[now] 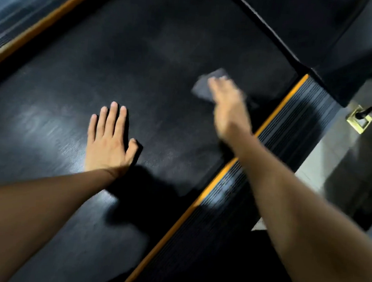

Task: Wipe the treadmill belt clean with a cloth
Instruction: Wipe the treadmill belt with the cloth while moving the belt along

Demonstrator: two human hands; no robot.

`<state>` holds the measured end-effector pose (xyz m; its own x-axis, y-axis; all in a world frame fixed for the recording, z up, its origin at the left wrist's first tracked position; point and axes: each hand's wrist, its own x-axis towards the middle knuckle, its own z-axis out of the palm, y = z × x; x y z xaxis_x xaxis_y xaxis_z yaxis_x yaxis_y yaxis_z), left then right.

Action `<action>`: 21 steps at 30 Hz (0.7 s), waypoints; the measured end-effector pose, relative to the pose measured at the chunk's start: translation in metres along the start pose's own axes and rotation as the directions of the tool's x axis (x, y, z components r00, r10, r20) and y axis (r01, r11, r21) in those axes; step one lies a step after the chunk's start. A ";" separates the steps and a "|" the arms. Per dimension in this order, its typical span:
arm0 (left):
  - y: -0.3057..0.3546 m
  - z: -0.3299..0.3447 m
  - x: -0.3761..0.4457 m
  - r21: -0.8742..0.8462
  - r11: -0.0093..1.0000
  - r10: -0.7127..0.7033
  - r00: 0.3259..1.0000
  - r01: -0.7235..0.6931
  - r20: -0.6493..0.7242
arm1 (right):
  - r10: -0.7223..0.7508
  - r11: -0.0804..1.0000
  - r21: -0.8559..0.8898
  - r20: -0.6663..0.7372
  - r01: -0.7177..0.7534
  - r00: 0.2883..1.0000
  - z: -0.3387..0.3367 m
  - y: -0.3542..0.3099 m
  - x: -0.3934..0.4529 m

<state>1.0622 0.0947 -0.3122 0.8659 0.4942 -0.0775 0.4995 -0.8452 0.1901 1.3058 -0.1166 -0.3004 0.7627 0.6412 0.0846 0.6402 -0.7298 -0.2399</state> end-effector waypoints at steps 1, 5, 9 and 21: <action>-0.001 -0.001 -0.001 0.003 1.000 -0.003 1.000 0.003 0.001 | 0.086 0.996 0.032 0.010 -0.086 0.996 -0.009 0.017 0.006; -0.001 -0.001 -0.001 -0.006 1.000 0.007 1.000 -0.007 0.009 | 0.314 0.946 0.102 -0.030 -0.309 0.949 -0.009 -0.008 -0.002; -0.001 0.002 -0.001 -0.001 1.000 0.007 1.000 -0.007 -0.010 | 0.330 0.941 0.115 -0.108 -0.317 0.938 0.018 -0.098 -0.072; -0.002 0.001 -0.001 -0.008 1.000 0.008 1.000 -0.008 -0.011 | 0.508 0.859 0.129 -0.108 -0.495 0.854 -0.011 0.006 0.015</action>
<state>1.0608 0.0958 -0.3135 0.8696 0.4895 -0.0651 0.4920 -0.8477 0.1982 1.3221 -0.1141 -0.2901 0.9870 0.1514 0.0546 0.1608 -0.9139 -0.3726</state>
